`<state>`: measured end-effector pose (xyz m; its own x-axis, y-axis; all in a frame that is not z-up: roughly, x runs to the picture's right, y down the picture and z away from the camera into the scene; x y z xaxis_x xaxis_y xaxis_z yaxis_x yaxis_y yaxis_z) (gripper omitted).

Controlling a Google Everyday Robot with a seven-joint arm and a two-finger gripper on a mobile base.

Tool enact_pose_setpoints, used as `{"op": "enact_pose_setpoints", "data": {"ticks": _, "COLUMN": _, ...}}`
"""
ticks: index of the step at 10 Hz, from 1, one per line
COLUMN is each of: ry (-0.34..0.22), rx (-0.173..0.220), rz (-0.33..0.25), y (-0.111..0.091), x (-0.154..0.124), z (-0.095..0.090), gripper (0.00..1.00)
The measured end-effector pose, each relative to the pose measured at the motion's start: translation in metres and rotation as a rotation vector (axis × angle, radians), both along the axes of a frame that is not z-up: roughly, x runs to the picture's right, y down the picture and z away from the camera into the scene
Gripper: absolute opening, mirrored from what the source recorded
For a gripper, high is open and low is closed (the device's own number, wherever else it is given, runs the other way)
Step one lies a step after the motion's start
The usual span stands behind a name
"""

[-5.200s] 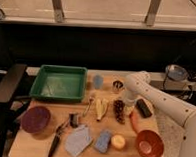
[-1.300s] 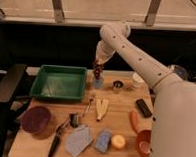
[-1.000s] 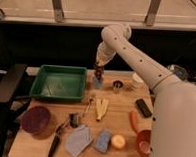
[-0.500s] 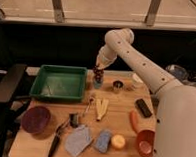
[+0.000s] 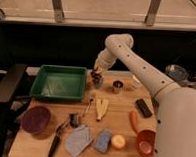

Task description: Place grapes in plastic cup

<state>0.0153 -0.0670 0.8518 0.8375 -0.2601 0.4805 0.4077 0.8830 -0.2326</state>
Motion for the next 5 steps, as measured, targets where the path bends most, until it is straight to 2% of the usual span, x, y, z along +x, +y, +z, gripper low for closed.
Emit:
{"op": "enact_pose_setpoints", "data": {"ticks": 1, "ry": -0.004, "rx": -0.006, "rz": 0.003, "y": 0.003, "x": 0.0, "z": 0.0, "gripper": 0.73}}
{"op": "enact_pose_setpoints", "data": {"ticks": 2, "ry": -0.006, "rx": -0.015, "rz": 0.005, "y": 0.005, "x": 0.001, "z": 0.001, "gripper": 0.75}}
{"op": "enact_pose_setpoints", "data": {"ticks": 4, "ry": 0.008, "rx": -0.017, "rz": 0.002, "y": 0.005, "x": 0.008, "z": -0.004, "gripper": 0.75}}
{"op": "enact_pose_setpoints", "data": {"ticks": 5, "ry": 0.033, "rx": -0.019, "rz": -0.005, "y": 0.002, "x": 0.016, "z": -0.013, "gripper": 0.75}}
